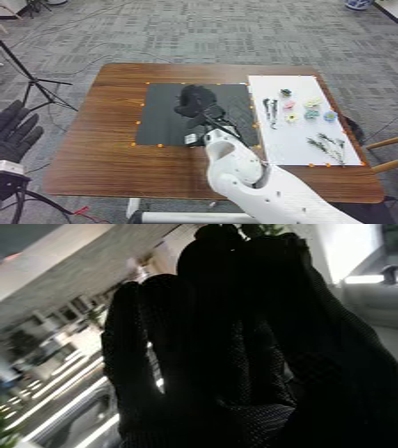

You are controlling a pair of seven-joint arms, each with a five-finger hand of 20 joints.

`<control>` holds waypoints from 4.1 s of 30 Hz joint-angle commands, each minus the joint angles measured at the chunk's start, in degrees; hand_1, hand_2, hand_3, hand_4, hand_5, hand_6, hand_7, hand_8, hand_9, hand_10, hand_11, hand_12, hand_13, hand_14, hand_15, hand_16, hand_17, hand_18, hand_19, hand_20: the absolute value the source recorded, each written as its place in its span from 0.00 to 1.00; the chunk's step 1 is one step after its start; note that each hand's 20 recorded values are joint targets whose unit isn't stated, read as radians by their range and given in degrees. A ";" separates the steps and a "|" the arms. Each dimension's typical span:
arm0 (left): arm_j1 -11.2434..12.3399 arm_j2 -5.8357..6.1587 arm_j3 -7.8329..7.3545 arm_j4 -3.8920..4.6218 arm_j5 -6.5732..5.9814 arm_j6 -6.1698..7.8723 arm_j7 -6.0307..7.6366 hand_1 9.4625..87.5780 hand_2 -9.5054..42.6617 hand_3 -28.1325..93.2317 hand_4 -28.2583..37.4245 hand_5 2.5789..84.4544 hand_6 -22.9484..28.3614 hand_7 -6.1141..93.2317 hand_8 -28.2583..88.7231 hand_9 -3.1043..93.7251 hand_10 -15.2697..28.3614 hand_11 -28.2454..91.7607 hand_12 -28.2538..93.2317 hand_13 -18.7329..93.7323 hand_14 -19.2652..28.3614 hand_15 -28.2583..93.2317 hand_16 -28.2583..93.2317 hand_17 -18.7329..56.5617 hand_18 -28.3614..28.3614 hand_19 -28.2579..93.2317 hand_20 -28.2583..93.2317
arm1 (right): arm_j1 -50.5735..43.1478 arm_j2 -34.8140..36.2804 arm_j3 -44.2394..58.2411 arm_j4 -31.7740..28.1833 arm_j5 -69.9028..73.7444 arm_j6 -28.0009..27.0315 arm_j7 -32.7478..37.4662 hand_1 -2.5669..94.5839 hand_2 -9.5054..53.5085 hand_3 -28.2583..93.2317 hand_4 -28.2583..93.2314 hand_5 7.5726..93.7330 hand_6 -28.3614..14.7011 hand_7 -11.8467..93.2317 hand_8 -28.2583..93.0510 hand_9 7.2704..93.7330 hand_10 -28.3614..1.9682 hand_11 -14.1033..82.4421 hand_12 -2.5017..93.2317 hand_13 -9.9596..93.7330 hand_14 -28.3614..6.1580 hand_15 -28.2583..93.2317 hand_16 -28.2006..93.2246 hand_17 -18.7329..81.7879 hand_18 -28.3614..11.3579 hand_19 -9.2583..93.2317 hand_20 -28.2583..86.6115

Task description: Arrange flowers

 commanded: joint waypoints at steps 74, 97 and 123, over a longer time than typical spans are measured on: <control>-4.07 3.33 4.81 0.62 0.59 -1.86 1.46 0.19 0.44 0.78 0.00 0.39 0.57 0.13 0.20 0.31 0.58 0.28 0.35 0.35 0.64 0.33 0.23 0.21 0.67 0.33 0.33 | 13.64 -3.17 -16.03 7.40 -4.90 -11.85 -0.75 0.39 0.11 0.85 0.04 0.60 0.58 0.53 0.30 0.71 0.39 0.58 0.36 0.63 0.28 0.81 0.56 0.40 0.03 0.79 0.57; -4.31 4.12 5.82 0.97 -0.82 -0.82 2.21 0.19 0.45 0.78 0.00 0.39 0.57 0.13 0.20 0.31 0.58 0.29 0.35 0.35 0.64 0.33 0.23 0.21 0.68 0.33 0.33 | 8.36 -4.39 -7.94 -3.55 0.99 -39.01 -5.91 0.23 0.56 0.85 0.10 0.58 0.60 0.23 0.15 0.64 0.26 0.46 0.31 0.53 0.11 0.84 0.59 0.34 0.01 0.75 0.62; -5.17 3.70 6.10 0.84 -0.07 -1.03 1.25 0.19 0.45 0.79 0.00 0.39 0.57 0.13 0.20 0.31 0.58 0.29 0.35 0.35 0.65 0.34 0.23 0.20 0.68 0.34 0.33 | 7.00 -7.02 -8.00 1.38 -2.39 -48.58 -1.62 0.25 0.50 0.85 0.10 0.62 0.42 0.19 0.15 0.60 0.23 0.35 0.23 0.54 0.10 0.85 0.55 0.34 0.00 0.76 0.65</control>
